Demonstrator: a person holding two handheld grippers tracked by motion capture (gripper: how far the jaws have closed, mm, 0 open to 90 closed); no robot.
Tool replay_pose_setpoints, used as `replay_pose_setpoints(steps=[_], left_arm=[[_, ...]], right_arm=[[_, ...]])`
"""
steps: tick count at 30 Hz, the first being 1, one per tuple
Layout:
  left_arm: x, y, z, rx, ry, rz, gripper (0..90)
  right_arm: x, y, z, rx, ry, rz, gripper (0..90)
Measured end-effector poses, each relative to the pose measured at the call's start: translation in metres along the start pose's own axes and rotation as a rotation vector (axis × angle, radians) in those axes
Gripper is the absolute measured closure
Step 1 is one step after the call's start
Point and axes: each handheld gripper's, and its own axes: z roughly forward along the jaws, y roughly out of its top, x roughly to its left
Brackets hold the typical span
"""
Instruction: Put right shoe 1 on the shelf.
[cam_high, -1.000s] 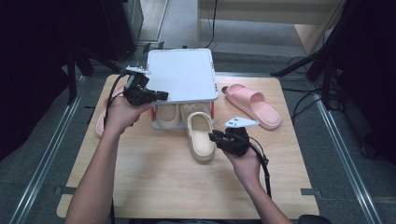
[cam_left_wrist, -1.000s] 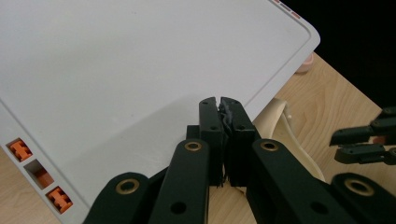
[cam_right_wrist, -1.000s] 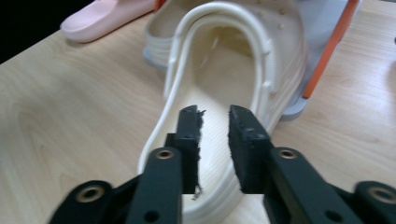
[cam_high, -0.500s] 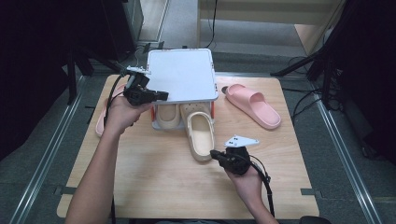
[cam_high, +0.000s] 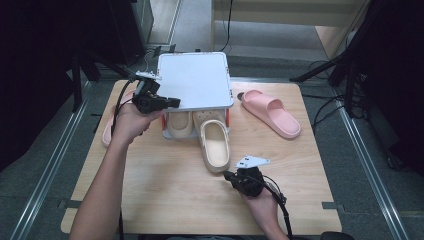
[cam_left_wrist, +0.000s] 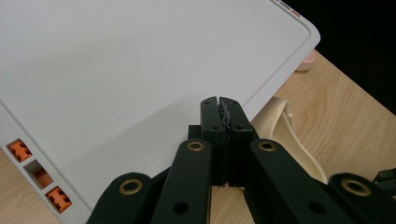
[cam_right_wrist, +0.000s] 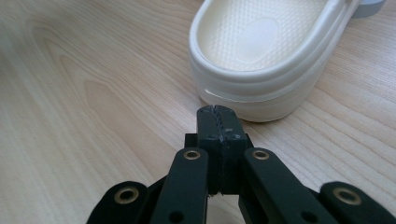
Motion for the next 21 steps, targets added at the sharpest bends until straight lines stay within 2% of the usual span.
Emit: replay_pose_setpoints(steps=[7,15,21], left_arm=[[-0.001,0.0,0.0,-0.003,0.007,0.002,89.2],[-0.002,-0.002,0.0,-0.011,0.014,0.001,89.1],[-0.002,-0.002,0.0,-0.011,0.014,0.002,89.1]], right_arm=[[-0.003,0.011,0.01,0.016,0.003,-0.025,90.0],[-0.006,0.033,0.016,-0.007,-0.008,-0.052,90.0],[-0.016,0.049,0.03,0.006,0.019,-0.019,90.0]])
